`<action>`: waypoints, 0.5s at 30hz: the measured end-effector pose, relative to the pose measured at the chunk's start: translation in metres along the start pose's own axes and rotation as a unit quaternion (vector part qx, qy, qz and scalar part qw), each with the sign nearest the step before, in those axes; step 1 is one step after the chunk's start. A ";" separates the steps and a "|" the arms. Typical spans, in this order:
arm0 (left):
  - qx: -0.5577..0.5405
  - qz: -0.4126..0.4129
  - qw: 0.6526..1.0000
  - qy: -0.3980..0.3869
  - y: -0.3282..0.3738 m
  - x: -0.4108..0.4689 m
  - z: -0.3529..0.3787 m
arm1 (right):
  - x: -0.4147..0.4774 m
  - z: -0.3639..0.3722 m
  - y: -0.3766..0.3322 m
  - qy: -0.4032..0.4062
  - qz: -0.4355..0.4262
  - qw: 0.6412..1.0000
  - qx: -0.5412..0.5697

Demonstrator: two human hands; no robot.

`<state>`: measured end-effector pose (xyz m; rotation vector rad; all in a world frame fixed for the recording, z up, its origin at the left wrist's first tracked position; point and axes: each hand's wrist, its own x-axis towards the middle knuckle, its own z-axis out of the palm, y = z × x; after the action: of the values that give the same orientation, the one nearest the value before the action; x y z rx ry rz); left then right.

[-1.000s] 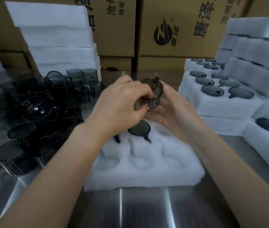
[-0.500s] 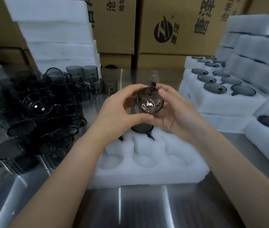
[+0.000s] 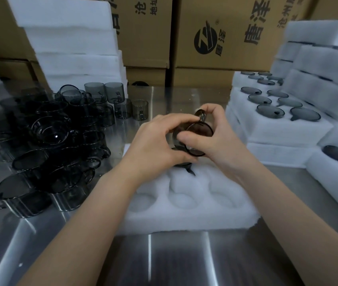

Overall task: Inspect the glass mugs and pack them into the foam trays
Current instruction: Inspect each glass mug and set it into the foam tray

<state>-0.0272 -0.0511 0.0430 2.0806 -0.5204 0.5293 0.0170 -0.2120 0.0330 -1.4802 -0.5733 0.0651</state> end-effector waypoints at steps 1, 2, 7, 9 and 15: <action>-0.014 -0.007 1.000 0.005 -0.001 0.000 0.000 | 0.000 0.000 0.001 -0.005 -0.003 1.000 -0.003; -0.030 -0.013 0.999 0.009 -0.003 0.000 0.000 | -0.001 0.000 0.001 -0.011 -0.005 1.000 -0.003; -0.099 -0.031 0.994 0.035 -0.009 0.003 -0.003 | -0.001 -0.005 -0.002 -0.007 -0.004 0.999 -0.031; -0.128 -0.037 0.990 0.039 -0.010 0.003 -0.004 | -0.001 -0.007 -0.004 -0.023 0.006 1.000 -0.004; -0.152 -0.020 0.988 0.031 -0.015 0.003 -0.006 | -0.002 -0.011 -0.010 -0.094 0.045 0.985 0.139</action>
<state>-0.0179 -0.0391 0.0378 1.7755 -0.4896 0.4586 0.0171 -0.2240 0.0417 -1.2343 -0.6215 0.3453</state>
